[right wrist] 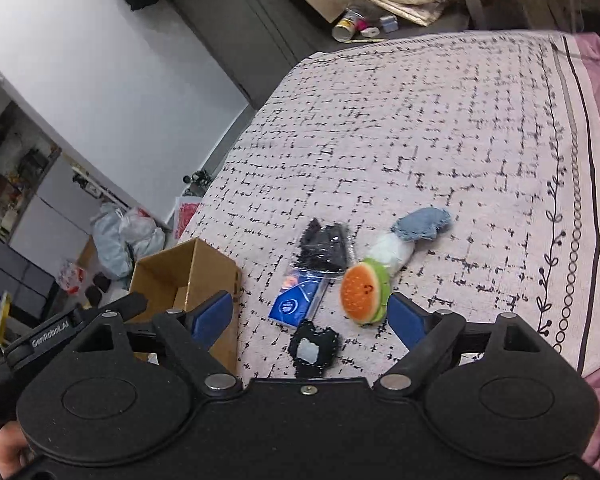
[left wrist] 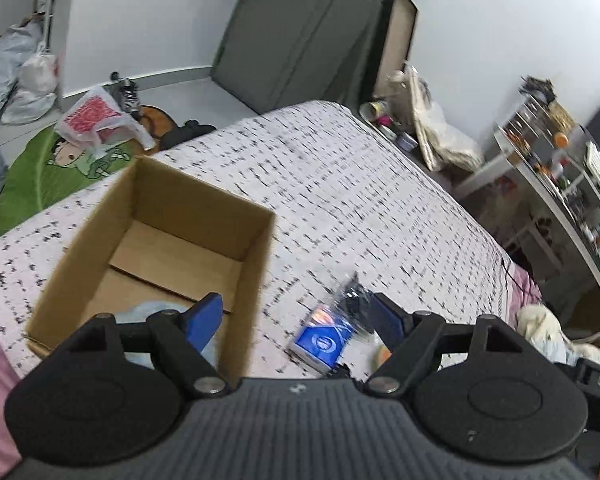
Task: Organize soft objects
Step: 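Grasp the burger plush with the right tool while the left tool grasps the black lace item, then carry the burger plush and black lace item over the box with both tools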
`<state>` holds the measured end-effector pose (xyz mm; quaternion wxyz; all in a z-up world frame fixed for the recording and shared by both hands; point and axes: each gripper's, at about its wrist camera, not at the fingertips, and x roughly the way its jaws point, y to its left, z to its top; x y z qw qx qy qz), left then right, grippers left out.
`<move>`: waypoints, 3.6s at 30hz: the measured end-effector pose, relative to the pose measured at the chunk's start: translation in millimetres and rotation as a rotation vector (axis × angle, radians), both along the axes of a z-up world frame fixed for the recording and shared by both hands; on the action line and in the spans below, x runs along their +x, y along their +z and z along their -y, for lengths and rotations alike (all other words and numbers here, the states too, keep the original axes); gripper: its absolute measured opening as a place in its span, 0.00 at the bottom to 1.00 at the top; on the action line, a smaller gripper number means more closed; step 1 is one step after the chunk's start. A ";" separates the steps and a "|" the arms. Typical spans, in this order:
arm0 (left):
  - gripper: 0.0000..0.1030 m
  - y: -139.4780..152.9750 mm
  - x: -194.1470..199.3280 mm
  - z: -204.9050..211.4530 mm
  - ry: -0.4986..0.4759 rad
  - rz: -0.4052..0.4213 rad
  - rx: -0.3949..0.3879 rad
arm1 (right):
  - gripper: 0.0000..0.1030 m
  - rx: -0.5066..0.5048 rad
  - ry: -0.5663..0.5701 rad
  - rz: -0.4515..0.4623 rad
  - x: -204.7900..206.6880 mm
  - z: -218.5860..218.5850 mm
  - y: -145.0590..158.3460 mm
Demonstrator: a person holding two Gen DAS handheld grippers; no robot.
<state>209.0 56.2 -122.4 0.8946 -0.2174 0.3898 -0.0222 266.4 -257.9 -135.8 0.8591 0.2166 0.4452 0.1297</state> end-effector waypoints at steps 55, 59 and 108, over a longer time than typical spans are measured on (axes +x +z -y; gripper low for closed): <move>0.28 -114.3 41.7 97.5 -0.069 -0.304 -0.010 | 0.23 0.056 0.033 -0.120 60.9 0.0 -115.4; 0.14 -100.4 35.3 97.5 -0.084 -0.260 -0.010 | 0.23 0.064 0.023 -0.092 50.7 6.3 -104.2; 0.13 -0.9 15.1 -29.6 0.064 -0.004 -0.100 | 0.23 0.105 0.095 0.150 8.6 -82.7 1.3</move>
